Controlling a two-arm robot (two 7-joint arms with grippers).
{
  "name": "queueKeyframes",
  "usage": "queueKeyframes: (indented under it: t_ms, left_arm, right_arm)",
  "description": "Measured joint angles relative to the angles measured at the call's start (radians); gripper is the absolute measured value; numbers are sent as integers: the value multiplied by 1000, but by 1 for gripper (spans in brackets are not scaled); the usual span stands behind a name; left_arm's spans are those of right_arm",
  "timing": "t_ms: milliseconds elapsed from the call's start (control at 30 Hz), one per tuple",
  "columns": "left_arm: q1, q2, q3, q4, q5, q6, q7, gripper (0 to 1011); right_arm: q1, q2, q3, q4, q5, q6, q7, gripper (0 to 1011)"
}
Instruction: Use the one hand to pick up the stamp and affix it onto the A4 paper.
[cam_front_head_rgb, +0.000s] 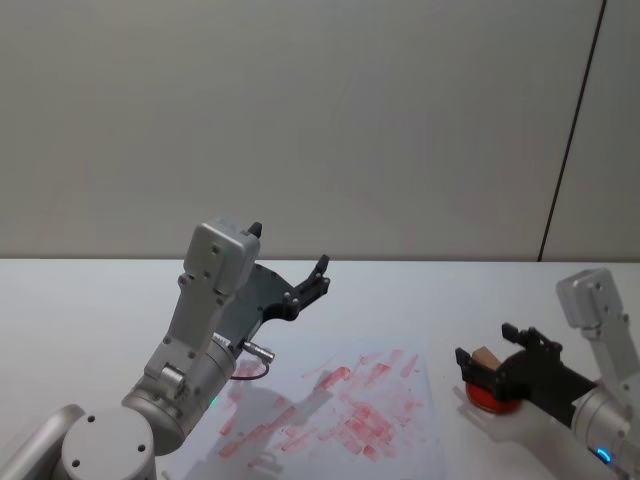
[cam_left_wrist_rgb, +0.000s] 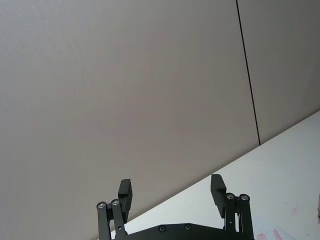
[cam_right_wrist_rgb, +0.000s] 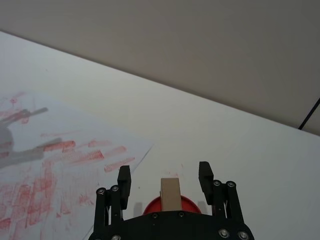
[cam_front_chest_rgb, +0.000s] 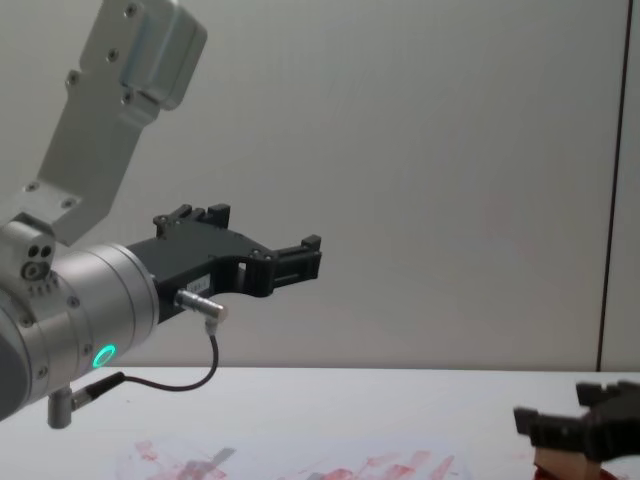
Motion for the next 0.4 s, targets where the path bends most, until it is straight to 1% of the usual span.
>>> queueKeyframes:
  t_ms: [100, 133, 200, 233, 267, 400]
  left_arm:
    - [0, 0, 0, 0, 0, 0, 0, 1002]
    - [0, 0, 0, 0, 0, 0, 0, 1002]
    - [0, 0, 0, 0, 0, 0, 0, 1002]
    - [0, 0, 0, 0, 0, 0, 0, 1002]
    - [0, 0, 0, 0, 0, 0, 0, 1002]
    - [0, 0, 0, 0, 0, 0, 0, 1002]
  right_arm:
    - [-3, 0, 2, -18, 9, -10, -5, 855]
    - [-5, 0, 3, -31, 16, -18, -10, 907]
    - [-8, 0, 4, -50, 24, -26, -16, 938]
    - [-8, 0, 4, -50, 24, -26, -16, 969]
    - [-10, -1, 4, -64, 31, -32, -21, 998]
    - [-15, -2, 6, -95, 45, -44, -32, 1001]
